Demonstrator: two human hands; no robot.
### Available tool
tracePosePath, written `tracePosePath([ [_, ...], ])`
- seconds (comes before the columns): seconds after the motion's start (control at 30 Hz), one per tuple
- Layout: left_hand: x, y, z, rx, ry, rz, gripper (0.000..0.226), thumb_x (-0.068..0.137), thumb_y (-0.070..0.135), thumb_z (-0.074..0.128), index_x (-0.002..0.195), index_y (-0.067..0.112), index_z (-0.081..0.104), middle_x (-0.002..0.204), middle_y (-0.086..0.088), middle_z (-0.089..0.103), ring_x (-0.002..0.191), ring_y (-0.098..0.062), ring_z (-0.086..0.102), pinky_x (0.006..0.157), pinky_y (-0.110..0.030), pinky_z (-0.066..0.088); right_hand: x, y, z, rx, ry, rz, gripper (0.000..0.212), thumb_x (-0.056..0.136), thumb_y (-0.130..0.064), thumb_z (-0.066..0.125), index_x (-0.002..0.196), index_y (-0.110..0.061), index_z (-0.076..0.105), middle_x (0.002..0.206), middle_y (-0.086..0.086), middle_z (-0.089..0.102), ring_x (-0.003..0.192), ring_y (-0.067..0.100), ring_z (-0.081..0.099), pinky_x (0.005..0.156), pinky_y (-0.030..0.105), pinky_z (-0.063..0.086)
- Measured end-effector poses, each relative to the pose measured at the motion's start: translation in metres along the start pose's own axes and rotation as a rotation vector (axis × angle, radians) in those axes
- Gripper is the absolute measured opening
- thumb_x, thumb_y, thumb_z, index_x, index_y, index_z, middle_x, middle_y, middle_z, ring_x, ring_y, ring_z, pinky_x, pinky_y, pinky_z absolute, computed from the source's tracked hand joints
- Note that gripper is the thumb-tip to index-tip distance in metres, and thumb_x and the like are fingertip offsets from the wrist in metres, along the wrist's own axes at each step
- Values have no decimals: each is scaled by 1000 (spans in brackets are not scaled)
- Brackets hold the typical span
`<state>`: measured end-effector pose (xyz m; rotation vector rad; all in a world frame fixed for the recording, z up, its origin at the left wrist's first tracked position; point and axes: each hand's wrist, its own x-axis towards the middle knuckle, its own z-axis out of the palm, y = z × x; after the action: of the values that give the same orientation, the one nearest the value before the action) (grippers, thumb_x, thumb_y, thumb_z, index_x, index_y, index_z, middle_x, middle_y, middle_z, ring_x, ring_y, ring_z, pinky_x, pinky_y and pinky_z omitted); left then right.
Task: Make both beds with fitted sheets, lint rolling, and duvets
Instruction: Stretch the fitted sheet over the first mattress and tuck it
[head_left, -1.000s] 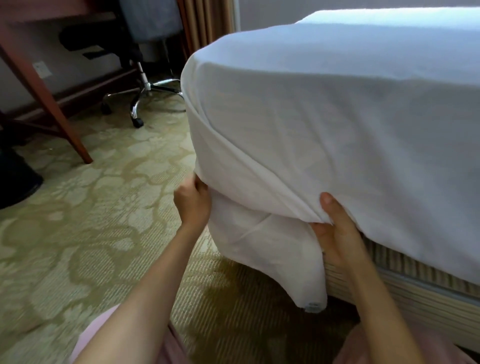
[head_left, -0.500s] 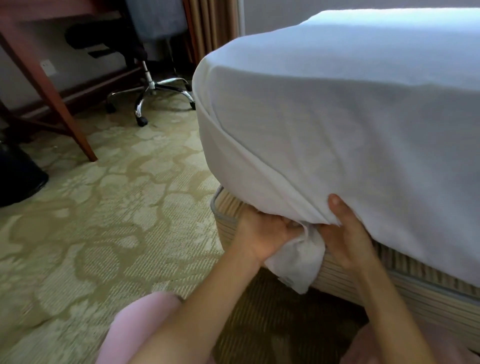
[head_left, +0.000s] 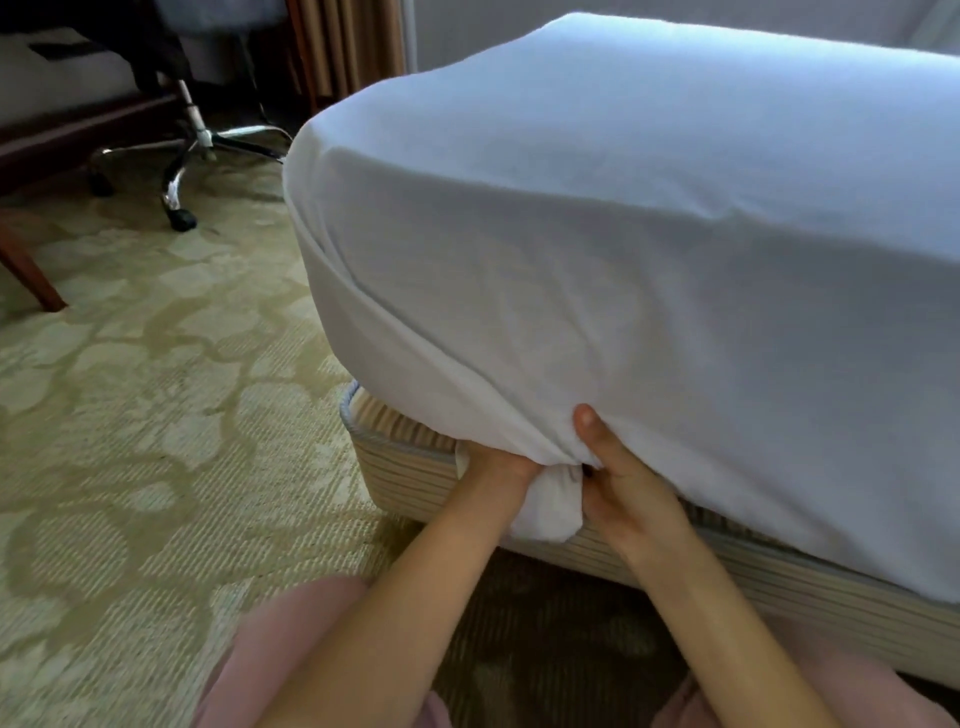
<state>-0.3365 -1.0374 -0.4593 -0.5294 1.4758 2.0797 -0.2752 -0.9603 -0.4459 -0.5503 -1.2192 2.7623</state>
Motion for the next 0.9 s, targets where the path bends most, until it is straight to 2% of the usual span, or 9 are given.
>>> tracePosePath([
  [0.13, -14, 4, -7, -180, -85, -70, 45, 102, 35, 38, 143, 18, 32, 143, -11, 41, 115, -22, 46, 106, -20, 22, -1, 0, -4, -83, 29, -12, 92, 39, -37, 94, 121, -15, 61, 116, 7, 69, 107, 20, 65, 92, 34, 52],
  [0.2, -26, 7, -13, -213, -88, 37, 44, 104, 18, 34, 144, 0, 30, 136, -21, 44, 119, -6, 54, 111, -8, 17, 1, 1, -8, -91, 39, -17, 95, 36, -38, 95, 122, -16, 61, 116, 5, 69, 107, 19, 65, 93, 35, 52],
  [0.23, -28, 6, -20, -391, -210, 29, 40, 104, 7, 30, 142, -8, 31, 122, -19, 50, 100, 1, 64, 99, -6, 36, -1, 1, -6, -87, 38, -11, 95, 38, -39, 95, 123, -16, 60, 118, 5, 68, 109, 20, 64, 95, 36, 51],
  [0.3, -29, 4, -26, -162, -126, 102, 34, 101, 3, 37, 132, -5, 48, 108, -16, 61, 90, -14, 68, 83, -25, 54, -1, 1, -6, -70, 25, -9, 74, 54, -33, 88, 121, -15, 61, 117, 5, 68, 106, 18, 65, 94, 36, 51],
  [0.43, -37, -20, -61, 49, 173, 97, 20, 89, 6, 56, 108, 11, 56, 97, -7, 64, 82, -15, 58, 64, -26, 44, -4, -1, -5, -69, 1, 12, 34, 70, -21, 67, 104, -18, 66, 103, -1, 73, 96, 13, 69, 91, 32, 52],
  [0.6, -45, -22, -48, 76, -70, -159, 35, 89, 29, 65, 120, 14, 56, 109, -7, 65, 98, -22, 62, 68, -31, 55, -7, -3, -4, -117, -2, 67, 44, 70, -27, 70, 112, -14, 65, 104, 3, 73, 97, 15, 68, 91, 33, 53],
  [0.73, -46, -20, -20, 243, -158, 97, 24, 98, 25, 51, 119, 18, 59, 114, -5, 66, 103, -20, 63, 73, -29, 58, -11, -4, 0, -109, 85, 94, 42, 59, -36, 82, 95, -16, 74, 95, 3, 74, 90, 16, 70, 91, 37, 53],
  [0.83, -40, -20, -10, 261, -144, 207, 19, 97, 18, 52, 114, 24, 59, 113, -2, 67, 102, -17, 63, 91, -36, 54, -12, -6, -2, -192, 78, -11, 45, 65, -30, 76, 107, -18, 67, 102, -1, 73, 95, 13, 68, 92, 33, 52],
  [0.9, -37, -20, -6, 293, -105, 284, 17, 96, 15, 53, 97, 31, 60, 97, 4, 67, 94, -14, 64, 88, -29, 53, -12, -6, -3, -179, 48, -12, 55, 62, -32, 80, 113, -18, 65, 107, 0, 72, 97, 14, 68, 84, 33, 55],
])
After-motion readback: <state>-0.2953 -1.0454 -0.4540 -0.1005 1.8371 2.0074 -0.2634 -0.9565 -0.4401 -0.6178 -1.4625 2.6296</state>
